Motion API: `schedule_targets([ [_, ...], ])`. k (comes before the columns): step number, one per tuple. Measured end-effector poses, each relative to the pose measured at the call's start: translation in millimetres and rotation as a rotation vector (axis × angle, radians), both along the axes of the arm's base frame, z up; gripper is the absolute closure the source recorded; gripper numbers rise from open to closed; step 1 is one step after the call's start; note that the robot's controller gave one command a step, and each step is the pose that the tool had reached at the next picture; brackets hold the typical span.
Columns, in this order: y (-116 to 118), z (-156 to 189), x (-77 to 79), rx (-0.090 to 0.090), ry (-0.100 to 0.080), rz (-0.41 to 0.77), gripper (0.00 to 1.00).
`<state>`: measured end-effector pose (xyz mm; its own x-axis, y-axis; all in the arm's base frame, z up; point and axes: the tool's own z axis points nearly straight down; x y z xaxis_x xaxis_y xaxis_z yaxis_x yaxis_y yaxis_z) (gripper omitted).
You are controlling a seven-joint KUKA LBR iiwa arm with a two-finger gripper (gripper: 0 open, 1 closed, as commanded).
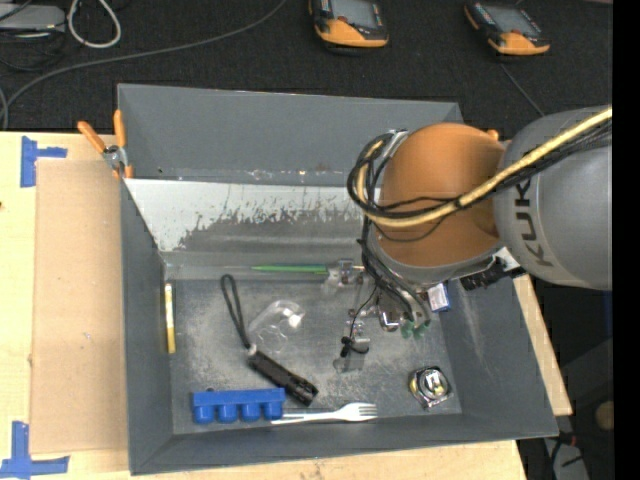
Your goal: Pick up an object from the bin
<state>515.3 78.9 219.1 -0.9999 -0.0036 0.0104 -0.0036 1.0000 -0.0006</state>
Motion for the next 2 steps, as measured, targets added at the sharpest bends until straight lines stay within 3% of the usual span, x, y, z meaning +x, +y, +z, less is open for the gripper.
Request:
schedule_targets([
  [1,-0.4,4.5,1.5,0.001,-0.009,-0.003,0.0],
  [2,34.5,-19.3,-7.4,0.0,-0.011,0.084,0.0],
])
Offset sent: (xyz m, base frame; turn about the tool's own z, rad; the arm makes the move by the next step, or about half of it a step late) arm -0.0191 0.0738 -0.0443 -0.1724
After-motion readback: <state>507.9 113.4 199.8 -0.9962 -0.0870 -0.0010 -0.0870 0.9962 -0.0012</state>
